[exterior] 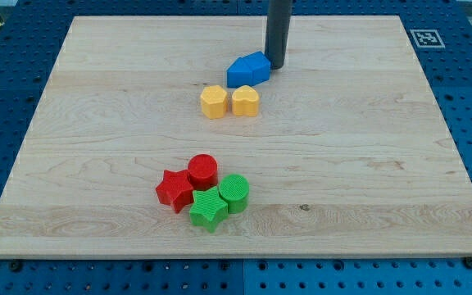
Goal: Push the blue cube into the heart
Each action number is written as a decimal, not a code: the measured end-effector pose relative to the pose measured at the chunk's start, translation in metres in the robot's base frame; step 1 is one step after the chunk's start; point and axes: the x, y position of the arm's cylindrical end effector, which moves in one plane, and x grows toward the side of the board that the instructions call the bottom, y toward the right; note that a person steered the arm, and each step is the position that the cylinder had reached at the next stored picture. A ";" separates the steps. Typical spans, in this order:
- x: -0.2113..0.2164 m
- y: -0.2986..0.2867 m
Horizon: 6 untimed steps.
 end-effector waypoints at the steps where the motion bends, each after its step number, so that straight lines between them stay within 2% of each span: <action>1: -0.004 0.003; 2: -0.030 -0.001; 3: -0.036 -0.018; 4: -0.026 -0.014; 6: 0.021 -0.010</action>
